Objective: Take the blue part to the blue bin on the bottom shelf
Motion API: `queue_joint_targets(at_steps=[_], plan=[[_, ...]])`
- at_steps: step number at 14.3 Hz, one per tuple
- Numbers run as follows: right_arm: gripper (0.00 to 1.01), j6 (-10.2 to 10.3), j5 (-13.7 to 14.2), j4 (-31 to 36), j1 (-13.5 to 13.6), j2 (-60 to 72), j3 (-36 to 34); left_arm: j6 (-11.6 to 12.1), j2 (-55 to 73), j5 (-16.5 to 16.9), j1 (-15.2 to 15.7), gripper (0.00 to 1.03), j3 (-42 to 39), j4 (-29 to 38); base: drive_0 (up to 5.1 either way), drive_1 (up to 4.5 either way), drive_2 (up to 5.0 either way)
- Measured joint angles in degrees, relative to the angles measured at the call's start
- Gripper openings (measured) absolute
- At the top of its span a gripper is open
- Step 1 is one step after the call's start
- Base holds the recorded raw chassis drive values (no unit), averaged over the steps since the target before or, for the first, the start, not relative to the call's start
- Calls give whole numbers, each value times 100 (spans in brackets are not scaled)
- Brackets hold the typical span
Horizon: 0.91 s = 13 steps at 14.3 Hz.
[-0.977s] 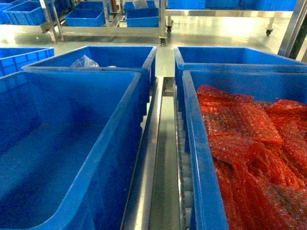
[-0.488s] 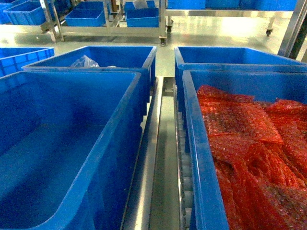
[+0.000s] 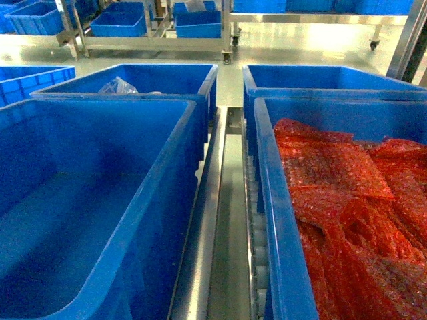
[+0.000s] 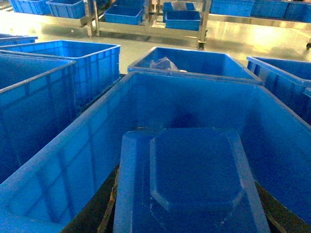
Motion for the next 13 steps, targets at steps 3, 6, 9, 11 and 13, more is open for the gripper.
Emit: queue_joint_targets(at_steps=[3, 6, 9, 11, 13], plan=[[98, 0, 0, 0, 0, 0, 0, 0, 0, 0, 0, 43, 0, 0, 0, 0, 0], [98, 0, 0, 0, 0, 0, 0, 0, 0, 0, 0, 43, 0, 0, 0, 0, 0], [98, 0, 0, 0, 0, 0, 0, 0, 0, 0, 0, 43, 0, 0, 0, 0, 0], [98, 0, 0, 0, 0, 0, 0, 0, 0, 0, 0, 43, 0, 0, 0, 0, 0], [98, 0, 0, 0, 0, 0, 0, 0, 0, 0, 0, 43, 0, 0, 0, 0, 0]])
